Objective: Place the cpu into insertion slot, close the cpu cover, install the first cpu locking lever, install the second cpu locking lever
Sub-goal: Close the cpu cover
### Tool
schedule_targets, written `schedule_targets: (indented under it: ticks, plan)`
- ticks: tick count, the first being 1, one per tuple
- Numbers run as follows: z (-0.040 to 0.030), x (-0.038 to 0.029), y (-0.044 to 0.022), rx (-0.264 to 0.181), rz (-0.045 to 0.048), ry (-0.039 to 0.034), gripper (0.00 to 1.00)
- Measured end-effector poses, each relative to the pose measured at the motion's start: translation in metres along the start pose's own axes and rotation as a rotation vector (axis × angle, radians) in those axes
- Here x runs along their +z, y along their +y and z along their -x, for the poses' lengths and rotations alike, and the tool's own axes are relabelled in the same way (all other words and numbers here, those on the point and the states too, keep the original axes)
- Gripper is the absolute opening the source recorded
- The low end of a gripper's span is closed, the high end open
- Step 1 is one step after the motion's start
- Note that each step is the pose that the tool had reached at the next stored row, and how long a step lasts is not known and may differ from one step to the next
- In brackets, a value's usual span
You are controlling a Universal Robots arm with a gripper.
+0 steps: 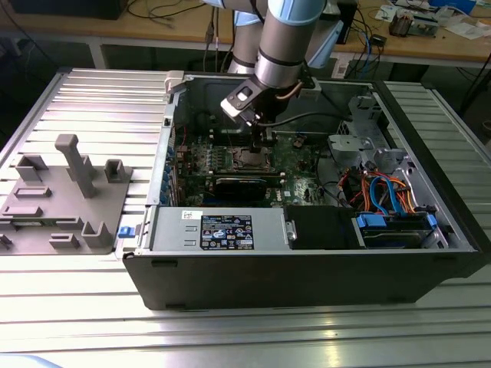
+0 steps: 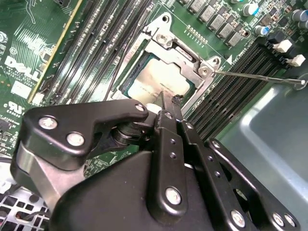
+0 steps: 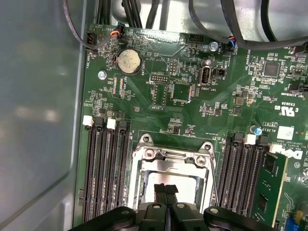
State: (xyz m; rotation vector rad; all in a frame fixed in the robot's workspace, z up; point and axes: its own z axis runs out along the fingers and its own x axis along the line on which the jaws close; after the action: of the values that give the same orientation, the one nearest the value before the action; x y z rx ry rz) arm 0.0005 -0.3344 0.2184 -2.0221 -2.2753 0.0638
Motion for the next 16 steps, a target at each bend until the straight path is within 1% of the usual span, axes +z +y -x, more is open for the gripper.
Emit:
schedule_targets:
  ticks: [7,14,16]
  plan:
    - [-0.0002,-0.0046,-0.0004,0.000,-0.0001,0.0000,0.11]
    - [-0.0005,-0.0105,-0.0010,0.000,0.0000,0.0000,0.11]
    - [-0.0006,-0.0131,-0.0012,0.000,0.0000,0.0001,0.11]
